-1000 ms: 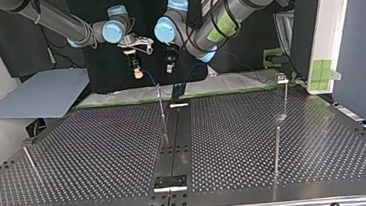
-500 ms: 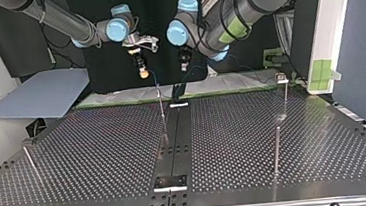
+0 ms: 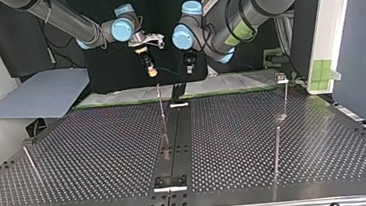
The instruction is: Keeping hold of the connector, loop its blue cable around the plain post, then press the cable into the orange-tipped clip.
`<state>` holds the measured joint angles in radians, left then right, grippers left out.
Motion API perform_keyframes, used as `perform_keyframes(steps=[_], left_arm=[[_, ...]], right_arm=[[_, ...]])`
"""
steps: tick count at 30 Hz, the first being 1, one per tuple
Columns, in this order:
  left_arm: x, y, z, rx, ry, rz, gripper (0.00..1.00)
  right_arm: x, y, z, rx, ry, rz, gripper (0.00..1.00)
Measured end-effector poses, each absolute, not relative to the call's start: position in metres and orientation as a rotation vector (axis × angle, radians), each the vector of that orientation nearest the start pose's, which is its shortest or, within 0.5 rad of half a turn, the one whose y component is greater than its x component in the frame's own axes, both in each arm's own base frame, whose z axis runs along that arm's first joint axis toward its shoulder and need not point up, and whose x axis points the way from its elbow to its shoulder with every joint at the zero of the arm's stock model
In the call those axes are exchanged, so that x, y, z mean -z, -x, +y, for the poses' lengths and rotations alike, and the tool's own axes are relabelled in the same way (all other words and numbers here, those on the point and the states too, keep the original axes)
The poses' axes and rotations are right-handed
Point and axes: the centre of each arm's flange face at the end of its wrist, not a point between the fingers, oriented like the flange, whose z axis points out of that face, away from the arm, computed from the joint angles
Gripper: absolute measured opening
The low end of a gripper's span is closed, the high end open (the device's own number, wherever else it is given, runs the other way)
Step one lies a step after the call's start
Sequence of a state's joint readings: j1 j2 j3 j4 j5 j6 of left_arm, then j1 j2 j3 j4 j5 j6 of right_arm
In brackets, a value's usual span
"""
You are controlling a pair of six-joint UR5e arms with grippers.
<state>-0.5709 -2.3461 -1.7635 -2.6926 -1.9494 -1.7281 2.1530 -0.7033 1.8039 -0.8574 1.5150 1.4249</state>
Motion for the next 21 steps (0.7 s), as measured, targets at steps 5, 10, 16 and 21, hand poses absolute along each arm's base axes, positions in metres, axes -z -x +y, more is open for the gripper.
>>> perform_keyframes(steps=[5, 10, 16, 21], left_arm=[[-0.010, -0.412, -0.376, 0.057, -0.217, 2.063, 1.00], [-0.008, -0.410, -0.372, 0.075, -0.233, 2.109, 1.00], [-0.007, -0.415, -0.362, 0.103, -0.196, 2.163, 1.00], [-0.014, -0.423, -0.367, 0.155, -0.171, 2.185, 1.00]], right_arm=[[0.033, -0.431, -0.405, -1.402, -1.910, -0.818, 0.00], [0.031, -0.430, -0.410, -1.400, -1.911, -0.811, 0.00], [0.031, -0.429, -0.412, -1.400, -1.936, -0.779, 0.00], [0.031, -0.430, -0.412, -1.426, -1.965, -0.744, 0.00]])
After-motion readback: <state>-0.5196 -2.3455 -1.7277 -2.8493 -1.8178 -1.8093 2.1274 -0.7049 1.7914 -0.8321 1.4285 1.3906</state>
